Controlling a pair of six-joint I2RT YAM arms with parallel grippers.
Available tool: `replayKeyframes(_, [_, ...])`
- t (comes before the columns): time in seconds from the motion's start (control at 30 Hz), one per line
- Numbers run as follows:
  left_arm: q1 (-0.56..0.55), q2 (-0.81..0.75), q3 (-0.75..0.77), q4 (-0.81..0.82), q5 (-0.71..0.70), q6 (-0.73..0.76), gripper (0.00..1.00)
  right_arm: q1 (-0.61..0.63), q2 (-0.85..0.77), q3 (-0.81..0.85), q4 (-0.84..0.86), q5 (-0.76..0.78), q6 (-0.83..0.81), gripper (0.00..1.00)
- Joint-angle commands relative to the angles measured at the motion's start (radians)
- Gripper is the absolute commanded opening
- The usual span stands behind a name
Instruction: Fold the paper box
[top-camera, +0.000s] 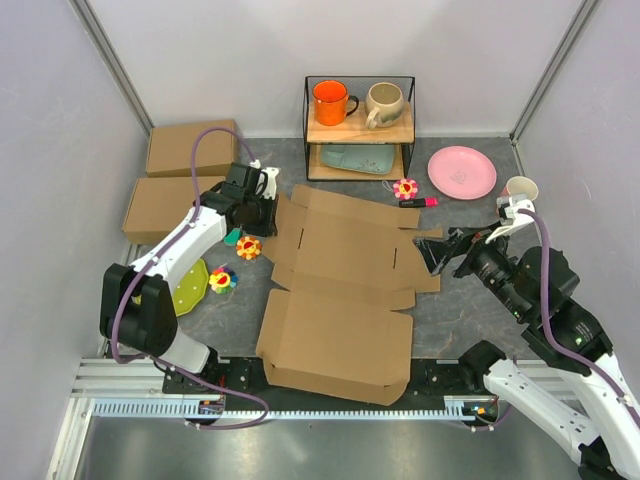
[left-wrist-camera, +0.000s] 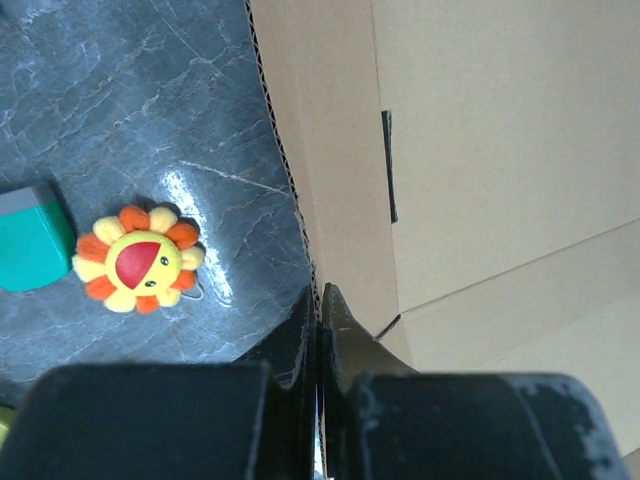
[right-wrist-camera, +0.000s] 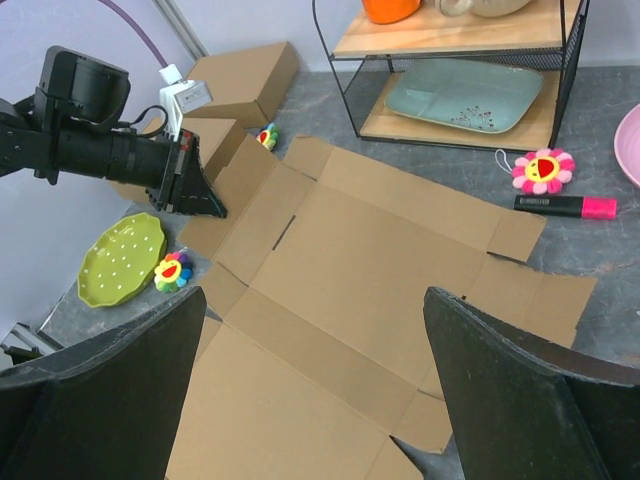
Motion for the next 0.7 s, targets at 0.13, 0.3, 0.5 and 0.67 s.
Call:
replayKeyframes(0.13, [0.002,-0.009,-0.032,0.146,0.009,-0.009,0.04,0.004,0.007,-0.031,0.019,0.022,-0.004,0.98])
replayKeyframes(0.3, [0.002,0.051,-0.031,0.247,0.015,-0.06,0.05,0.004,0.023,-0.046,0.023,0.082,0.016,0.98])
replayKeyframes(0.5, [0.002,0.088,-0.032,0.292,-0.022,-0.162,0.04,0.004,0.018,-0.081,0.036,0.193,0.085,0.98])
replayKeyframes(0.67, [0.001,0.036,-0.191,0.509,0.025,-0.233,0.06,0.004,0.027,-0.095,0.069,0.207,0.097,0.98])
